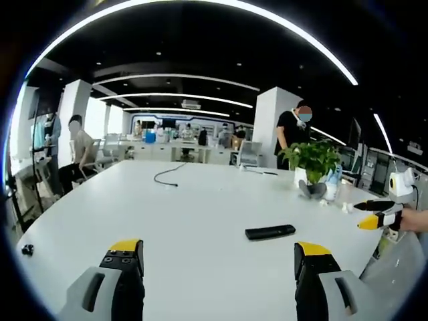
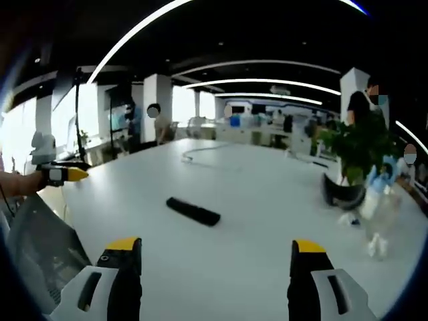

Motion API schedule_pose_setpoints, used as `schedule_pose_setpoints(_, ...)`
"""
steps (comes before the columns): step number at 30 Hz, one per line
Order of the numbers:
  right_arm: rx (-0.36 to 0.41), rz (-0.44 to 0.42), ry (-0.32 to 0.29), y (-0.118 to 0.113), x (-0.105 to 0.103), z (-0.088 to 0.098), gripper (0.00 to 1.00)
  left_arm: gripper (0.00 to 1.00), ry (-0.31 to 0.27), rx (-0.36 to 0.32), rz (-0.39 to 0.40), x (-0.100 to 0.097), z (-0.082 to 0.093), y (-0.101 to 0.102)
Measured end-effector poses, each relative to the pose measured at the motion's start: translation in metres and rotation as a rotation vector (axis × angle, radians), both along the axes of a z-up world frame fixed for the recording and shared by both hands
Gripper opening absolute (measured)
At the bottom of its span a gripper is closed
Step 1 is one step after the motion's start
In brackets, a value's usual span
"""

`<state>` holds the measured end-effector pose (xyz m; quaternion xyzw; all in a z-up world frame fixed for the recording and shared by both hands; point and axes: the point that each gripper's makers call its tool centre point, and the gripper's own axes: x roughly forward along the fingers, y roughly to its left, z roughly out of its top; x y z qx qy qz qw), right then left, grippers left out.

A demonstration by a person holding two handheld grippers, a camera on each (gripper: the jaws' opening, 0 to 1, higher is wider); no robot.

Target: Press the specified remote control buttons in sequence, fully releasing each button before pressing the next.

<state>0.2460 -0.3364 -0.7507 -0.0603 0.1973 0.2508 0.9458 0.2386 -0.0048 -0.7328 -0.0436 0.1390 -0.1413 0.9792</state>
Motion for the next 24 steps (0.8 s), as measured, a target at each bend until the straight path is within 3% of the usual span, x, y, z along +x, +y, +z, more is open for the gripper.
schedule_pose_setpoints(6, 0.007, -0.025, 0.007, -0.005, 0.003, -0.001, 0.91, 0.97, 0.0, -0.023, -0.02, 0.0, 0.001, -0.004)
schedule_pose_setpoints(11, -0.032, -0.023, 0.029, -0.005, 0.004, -0.008, 0.91, 0.97, -0.01, -0.049, -0.036, 0.0, 0.004, -0.006)
schedule_pose_setpoints(17, -0.048, -0.016, 0.047, -0.006, 0.004, -0.014, 0.91, 0.97, -0.025, -0.097, -0.009, 0.0, 0.007, 0.0)
schedule_pose_setpoints(24, -0.027, -0.016, 0.064, -0.008, 0.006, -0.017, 0.9, 0.97, -0.022, -0.094, 0.014, 0.002, 0.007, 0.004)
